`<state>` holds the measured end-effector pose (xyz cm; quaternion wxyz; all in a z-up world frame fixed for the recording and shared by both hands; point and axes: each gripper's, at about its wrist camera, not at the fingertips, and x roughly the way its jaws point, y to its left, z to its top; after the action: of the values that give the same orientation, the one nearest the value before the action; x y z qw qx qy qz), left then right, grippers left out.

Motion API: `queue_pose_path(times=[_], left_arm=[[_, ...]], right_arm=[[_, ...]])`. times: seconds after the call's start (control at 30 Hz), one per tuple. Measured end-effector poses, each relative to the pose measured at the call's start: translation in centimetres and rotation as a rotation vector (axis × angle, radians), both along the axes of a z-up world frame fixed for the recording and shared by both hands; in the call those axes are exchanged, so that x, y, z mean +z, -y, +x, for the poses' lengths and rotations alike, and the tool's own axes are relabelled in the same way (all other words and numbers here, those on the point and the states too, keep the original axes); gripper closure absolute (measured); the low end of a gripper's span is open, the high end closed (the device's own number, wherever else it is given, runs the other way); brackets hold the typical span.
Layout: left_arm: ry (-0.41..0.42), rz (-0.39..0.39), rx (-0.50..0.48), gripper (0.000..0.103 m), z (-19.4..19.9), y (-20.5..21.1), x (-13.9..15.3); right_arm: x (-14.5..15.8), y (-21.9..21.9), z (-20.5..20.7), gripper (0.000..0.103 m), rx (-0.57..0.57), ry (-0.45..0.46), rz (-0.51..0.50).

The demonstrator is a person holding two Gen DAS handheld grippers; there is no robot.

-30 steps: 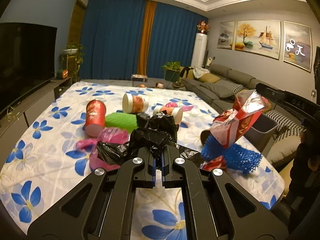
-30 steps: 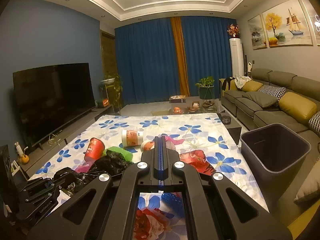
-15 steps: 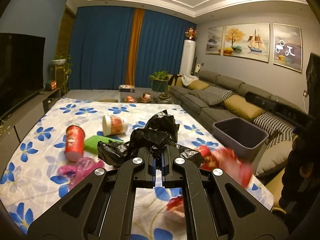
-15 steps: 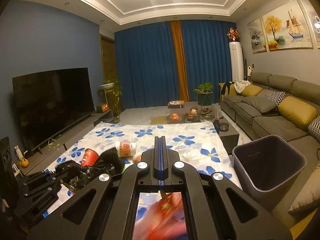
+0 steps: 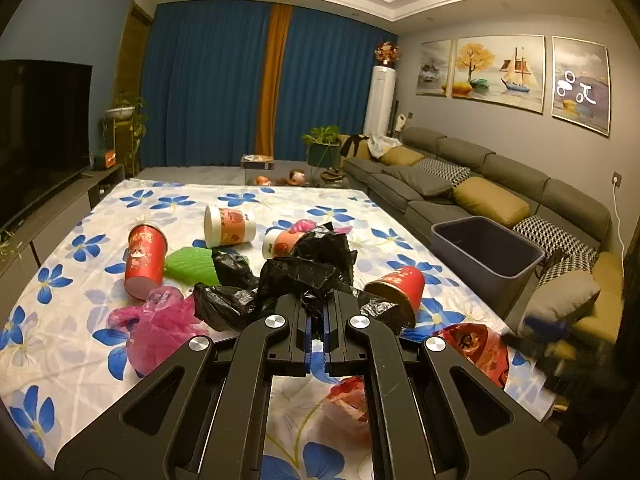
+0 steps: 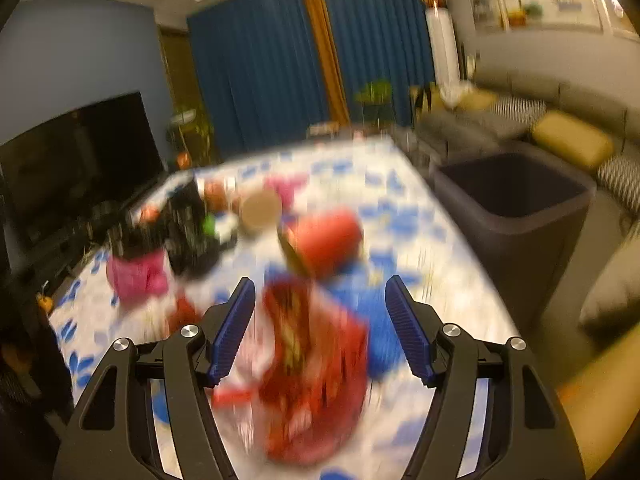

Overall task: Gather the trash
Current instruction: 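Lift the black bag and red-white wrapper and carry both toward the grey bin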

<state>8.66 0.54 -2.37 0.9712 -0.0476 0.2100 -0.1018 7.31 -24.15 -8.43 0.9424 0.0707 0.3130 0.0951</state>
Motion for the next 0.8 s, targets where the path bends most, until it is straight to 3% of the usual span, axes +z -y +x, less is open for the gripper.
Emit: queue_pose_path(times=[0.1, 0.17, 0.3, 0.37, 0.43, 0.8], left_arm=[[0.002, 0.001, 0.002, 0.1, -0.2, 0.0, -0.1], [-0.002, -0.001, 0.002, 0.1, -0.5, 0.0, -0.2], [-0.007, 0.002, 0.007, 0.1, -0.7, -0.3, -0.3], [-0.007, 0.005, 0.012, 0.1, -0.8, -0.5, -0.3], [-0.003, 0.007, 0.017, 0.1, -0.9, -0.6, -0.1], [0.037, -0.002, 0.003, 0.1, -0.9, -0.2, 1.4]], right_arm=[[-1.2, -0.4, -0.2, 0.036, 0.002, -0.039, 0.018], [-1.6, -0.8, 0.0, 0.043, 0.003, -0.038, 0.033], [-2.2, -1.2, 1.2, 0.068, 0.019, -0.068, 0.06], [-2.2, -1.2, 1.6, 0.09, 0.033, -0.079, 0.077], [-1.3, -1.6, 1.4, 0.098, 0.046, -0.039, 0.063], [5.5, -0.8, 1.9, 0.101, 0.054, 0.162, 0.057]])
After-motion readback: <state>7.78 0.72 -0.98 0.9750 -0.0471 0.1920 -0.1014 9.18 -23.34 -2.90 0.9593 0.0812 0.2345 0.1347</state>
